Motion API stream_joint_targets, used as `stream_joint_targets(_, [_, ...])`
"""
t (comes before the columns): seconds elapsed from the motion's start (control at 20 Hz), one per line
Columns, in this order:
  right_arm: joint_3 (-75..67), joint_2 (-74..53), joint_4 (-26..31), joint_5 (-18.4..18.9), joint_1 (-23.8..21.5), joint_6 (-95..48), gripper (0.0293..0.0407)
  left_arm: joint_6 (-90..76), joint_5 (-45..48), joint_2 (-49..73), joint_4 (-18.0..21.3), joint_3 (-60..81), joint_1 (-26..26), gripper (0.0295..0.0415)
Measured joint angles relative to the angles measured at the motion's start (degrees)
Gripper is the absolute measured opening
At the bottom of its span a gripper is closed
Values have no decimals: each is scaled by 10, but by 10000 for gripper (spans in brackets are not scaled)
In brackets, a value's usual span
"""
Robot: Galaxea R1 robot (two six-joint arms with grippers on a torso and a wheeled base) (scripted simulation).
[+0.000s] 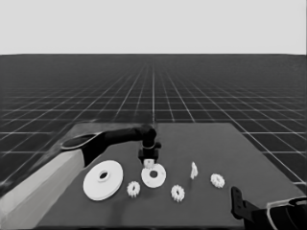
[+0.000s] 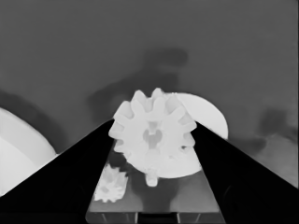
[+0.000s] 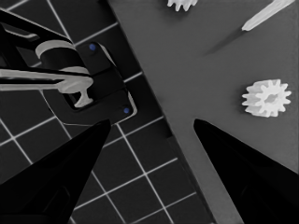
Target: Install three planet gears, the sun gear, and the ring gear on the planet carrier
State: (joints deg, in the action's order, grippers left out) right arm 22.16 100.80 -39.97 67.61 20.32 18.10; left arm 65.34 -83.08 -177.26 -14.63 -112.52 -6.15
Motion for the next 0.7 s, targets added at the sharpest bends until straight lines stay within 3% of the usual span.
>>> stream_joint_targets(0.3, [0, 0, 0, 0, 0, 0, 385, -6, 6, -4, -7, -11, -8, 312])
stream_joint_targets(0.4, [0, 0, 0, 0, 0, 0, 385, -6, 6, -4, -8, -12, -8, 372])
stream_joint_targets(0.45, [0, 0, 0, 0, 0, 0, 385, -6, 6, -4, -8, -12, -8, 381])
stream_joint_targets(0.7, [0, 0, 0, 0, 0, 0, 385, -6, 6, -4, -8, -12, -8, 385])
